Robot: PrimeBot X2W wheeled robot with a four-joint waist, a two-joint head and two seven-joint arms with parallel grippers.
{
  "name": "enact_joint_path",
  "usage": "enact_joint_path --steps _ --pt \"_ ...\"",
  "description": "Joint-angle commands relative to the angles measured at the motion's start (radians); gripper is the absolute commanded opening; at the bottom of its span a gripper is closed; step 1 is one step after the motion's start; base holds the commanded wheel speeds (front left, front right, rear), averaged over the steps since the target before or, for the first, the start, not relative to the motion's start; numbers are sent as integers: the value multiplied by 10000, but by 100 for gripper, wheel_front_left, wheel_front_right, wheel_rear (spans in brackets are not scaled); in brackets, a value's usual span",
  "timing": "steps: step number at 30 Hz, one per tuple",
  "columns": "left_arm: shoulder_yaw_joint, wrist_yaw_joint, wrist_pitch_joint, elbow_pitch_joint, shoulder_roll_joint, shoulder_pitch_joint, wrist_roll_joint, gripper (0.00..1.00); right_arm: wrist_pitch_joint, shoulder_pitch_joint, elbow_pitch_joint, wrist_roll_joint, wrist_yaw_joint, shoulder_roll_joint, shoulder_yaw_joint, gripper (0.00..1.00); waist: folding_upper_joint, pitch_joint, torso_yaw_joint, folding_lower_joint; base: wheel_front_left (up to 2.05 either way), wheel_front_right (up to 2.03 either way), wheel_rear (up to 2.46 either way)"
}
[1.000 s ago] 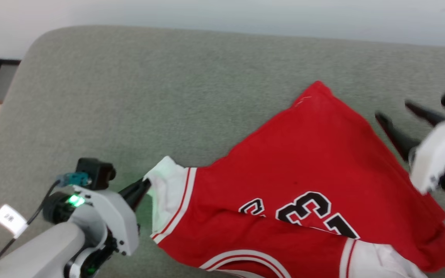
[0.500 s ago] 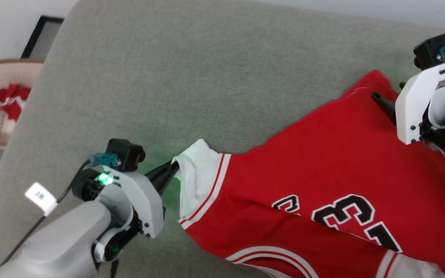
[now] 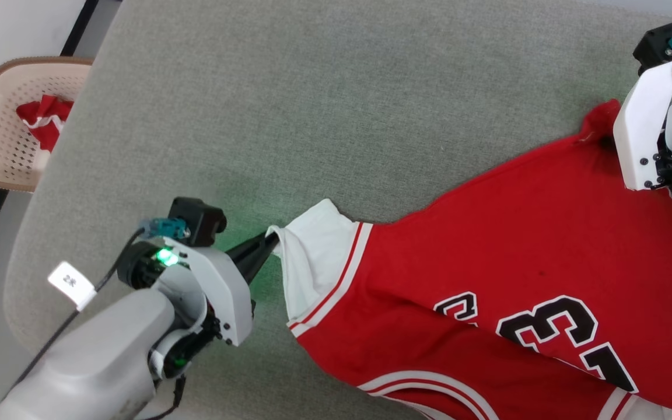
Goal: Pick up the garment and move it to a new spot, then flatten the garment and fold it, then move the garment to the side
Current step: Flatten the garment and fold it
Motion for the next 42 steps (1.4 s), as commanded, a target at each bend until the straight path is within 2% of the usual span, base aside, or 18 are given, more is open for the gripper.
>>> enact_joint_path --steps 1,4,7,11,22,26,31,37,42 --pt "21 -70 1 73 -44 -156 23 0 -60 632 339 18 -15 -55 418 0 -1 3 -21 0 0 0 0" --pt "70 -204 79 248 -6 -357 -18 0 -958 118 518 -61 -28 -198 391 0 -1 -42 -113 0 0 0 0" --pt "150 -243 213 416 126 -696 67 0 -1668 -202 824 -98 -26 -69 295 0 -1 -211 -266 0 0 0 0" --pt "283 -56 564 377 440 -1366 218 0 -2215 -575 886 45 -17 219 330 0 -1 -565 -563 0 0 0 0" --pt "891 115 2014 477 1056 -4172 574 0 -3250 -1245 -415 52 -17 -261 686 0 -1 -1631 -1566 0 0 0 0" --pt "1053 124 2393 974 970 -5319 803 0 -3437 -1578 -863 -58 -17 -437 542 0 -1 -2002 -1897 0 0 0 0" --pt "1191 -65 2578 1872 611 -6597 1034 0 -3666 -1919 -1269 -260 -17 -503 205 0 -1 -2371 -2213 0 0 0 0" --pt "1289 -426 2340 2947 102 -7658 1188 0 -4015 -2236 -1363 -577 -17 -265 -386 0 -1 -2499 -2457 0 0 0 0" --pt "1270 -648 1919 3730 -341 -8389 1425 0 -4411 -2598 -1119 -997 -17 31 -761 0 -1 -2125 -2546 0 0 0 0"
